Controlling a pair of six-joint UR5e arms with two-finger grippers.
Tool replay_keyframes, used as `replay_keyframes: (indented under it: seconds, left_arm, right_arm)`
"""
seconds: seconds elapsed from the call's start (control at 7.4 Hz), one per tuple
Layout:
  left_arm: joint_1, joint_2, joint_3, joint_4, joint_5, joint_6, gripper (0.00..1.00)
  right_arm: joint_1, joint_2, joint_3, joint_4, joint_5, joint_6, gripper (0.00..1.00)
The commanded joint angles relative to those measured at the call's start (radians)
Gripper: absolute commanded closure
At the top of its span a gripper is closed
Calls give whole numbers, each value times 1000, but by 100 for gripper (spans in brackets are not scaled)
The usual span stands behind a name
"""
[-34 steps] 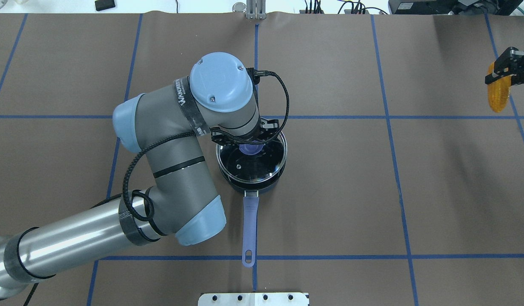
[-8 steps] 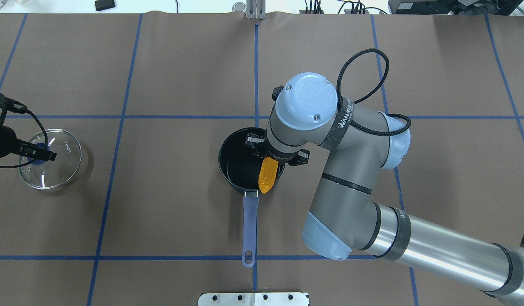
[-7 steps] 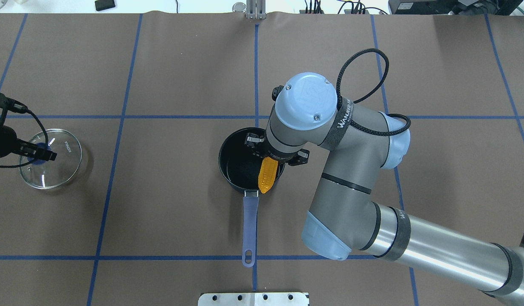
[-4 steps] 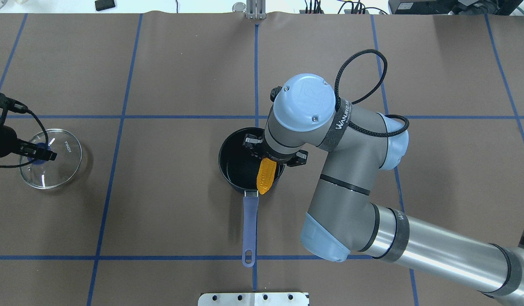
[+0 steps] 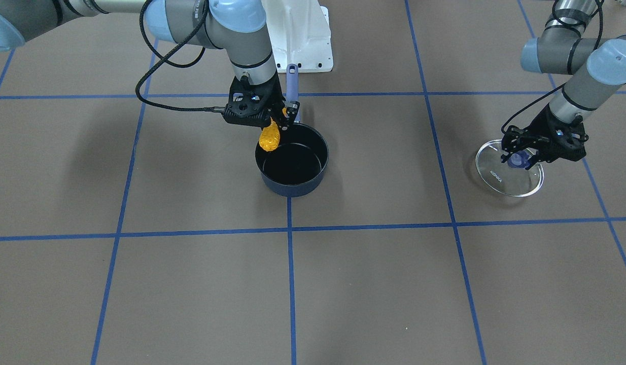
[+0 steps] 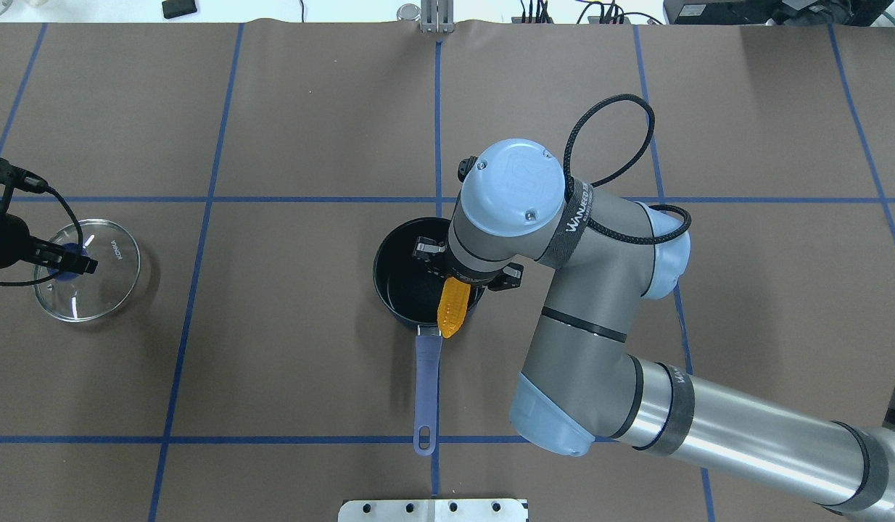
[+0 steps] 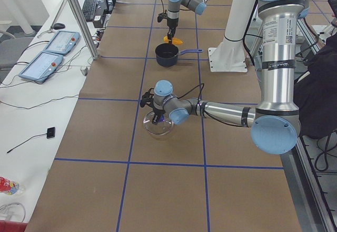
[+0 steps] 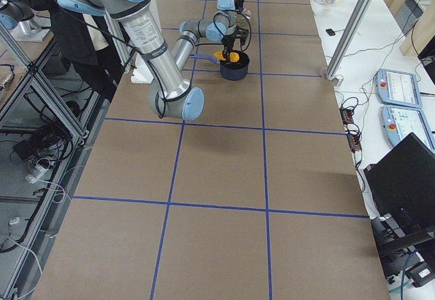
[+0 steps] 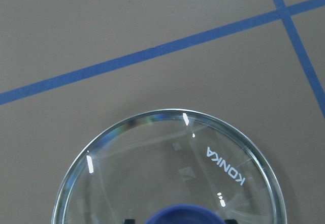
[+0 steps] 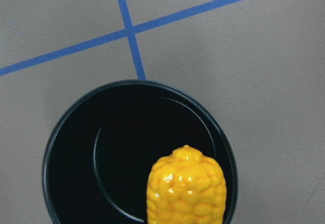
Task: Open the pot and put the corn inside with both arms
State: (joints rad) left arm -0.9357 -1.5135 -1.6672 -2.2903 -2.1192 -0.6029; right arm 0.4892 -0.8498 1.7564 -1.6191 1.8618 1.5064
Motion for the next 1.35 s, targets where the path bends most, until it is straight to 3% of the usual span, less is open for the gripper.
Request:
replay_keyframes:
  seconds: [0.0,1.22]
  left_arm:
    - [0,-1,-5,0,-7,0,3]
    - [-20,50,-23,-49,-25,0,3]
  right_arm:
    - [-4,0,-5,4,-6,0,69]
    - [43,102,-144,5,-3,-32,69]
